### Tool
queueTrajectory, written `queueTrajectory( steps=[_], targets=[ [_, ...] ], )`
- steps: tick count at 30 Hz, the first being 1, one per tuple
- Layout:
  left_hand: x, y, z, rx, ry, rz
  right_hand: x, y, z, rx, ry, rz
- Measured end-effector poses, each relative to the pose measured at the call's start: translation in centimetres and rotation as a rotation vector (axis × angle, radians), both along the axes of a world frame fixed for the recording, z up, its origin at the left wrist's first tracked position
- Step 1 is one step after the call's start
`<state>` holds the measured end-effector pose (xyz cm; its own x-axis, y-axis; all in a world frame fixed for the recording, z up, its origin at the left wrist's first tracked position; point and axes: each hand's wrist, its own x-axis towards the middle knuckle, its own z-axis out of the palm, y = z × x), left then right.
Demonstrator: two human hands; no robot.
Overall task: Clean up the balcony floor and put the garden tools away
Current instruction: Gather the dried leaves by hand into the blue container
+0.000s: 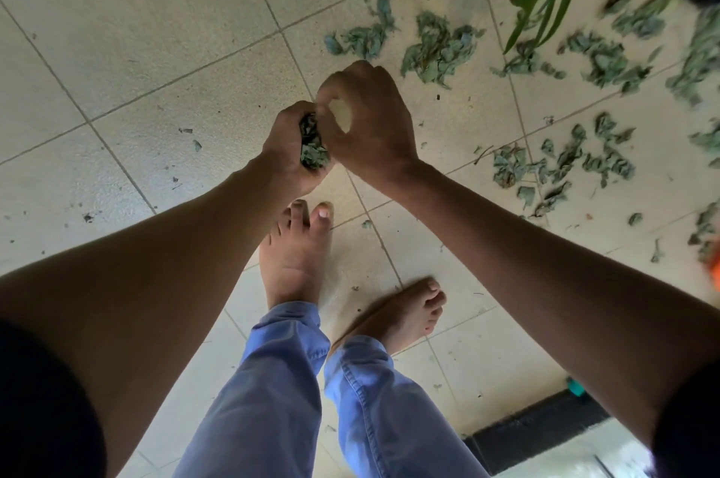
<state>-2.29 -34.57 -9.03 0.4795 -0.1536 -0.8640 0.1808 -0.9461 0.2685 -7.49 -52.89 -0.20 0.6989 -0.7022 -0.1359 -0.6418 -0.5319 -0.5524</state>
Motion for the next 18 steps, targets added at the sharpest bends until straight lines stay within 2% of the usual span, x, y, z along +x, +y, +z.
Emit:
queueTrajectory(
  steps=[2, 3, 4, 5, 6, 7, 9, 10, 11, 12, 13, 15, 17, 18],
  targets=[
    [-0.1, 1.1, -1.3, -0.056, -0.044, 0.057, -0.1, -1.6, -0.6, -0.031, 0.036, -0.036],
    [1.0, -0.1, -0.4, -0.156, -0.075, 0.134, -0.2, -2.5, -1.2, -0.064, 0.085, -0.040],
    [2.8, -1.9, 0.9, -0.235, 0.005, 0.272, -0.2, -3.5, -1.9, -0.089, 0.151, -0.029],
    [4.4, -3.9, 1.9, -0.254, 0.209, 0.420, -0.2, -4.5, -2.6, -0.096, 0.222, -0.010],
    [5.6, -6.4, 2.9, -0.231, 0.322, 0.392, -0.1, -5.4, -3.3, -0.090, 0.284, 0.013],
    [5.5, -7.7, 3.3, -0.275, 0.288, 0.274, 0.2, -6.2, -3.9, -0.082, 0.337, 0.041],
    [5.8, -8.7, 5.2, -0.425, 0.556, 0.678, 0.7, -7.6, -4.9, -0.060, 0.410, 0.090],
    [5.4, -9.5, 6.4, -0.358, 0.576, 0.727, 0.9, -8.1, -5.3, -0.047, 0.435, 0.105],
    [5.6, -9.4, 6.4, -0.288, 0.484, 0.564, 1.2, -8.5, -5.7, -0.039, 0.453, 0.114],
    [6.6, -9.2, 5.5, -0.279, 0.437, 0.601, 1.4, -8.7, -6.0, -0.037, 0.463, 0.116],
    [5.8, -6.1, 3.8, -0.174, 0.237, 0.528, 1.6, -8.7, -6.1, -0.040, 0.468, 0.117],
    [1.6, -0.4, 1.9, -0.123, 0.005, 0.270, 1.9, -8.4, -6.2, -0.068, 0.462, 0.127],
    [-1.9, 2.0, -0.1, -0.147, -0.133, 0.067, 1.9, -7.8, -5.9, -0.089, 0.434, 0.171],
    [-2.4, 2.5, 0.4, -0.103, -0.099, 0.032, 1.8, -7.5, -5.7, -0.087, 0.419, 0.208]
  ],
)
